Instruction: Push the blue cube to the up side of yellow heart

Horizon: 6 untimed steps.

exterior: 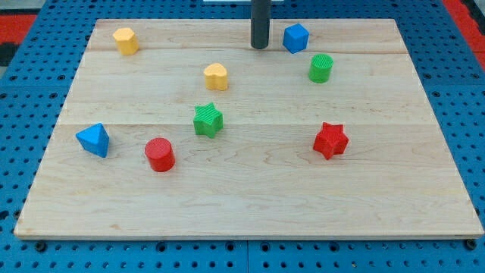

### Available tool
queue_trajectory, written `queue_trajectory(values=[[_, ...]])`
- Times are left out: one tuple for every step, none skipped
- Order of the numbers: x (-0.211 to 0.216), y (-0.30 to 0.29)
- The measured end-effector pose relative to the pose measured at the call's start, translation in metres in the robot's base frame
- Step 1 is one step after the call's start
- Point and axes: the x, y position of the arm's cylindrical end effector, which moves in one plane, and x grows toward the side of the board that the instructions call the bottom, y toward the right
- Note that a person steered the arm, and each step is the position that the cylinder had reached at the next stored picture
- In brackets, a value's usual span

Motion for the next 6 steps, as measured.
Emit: queue_trajectory(values=[[-0.002,0.000],[-0.002,0.000],[0.017,0.019],[0.014,0.013],[0.014,0.013],[0.016,0.013]])
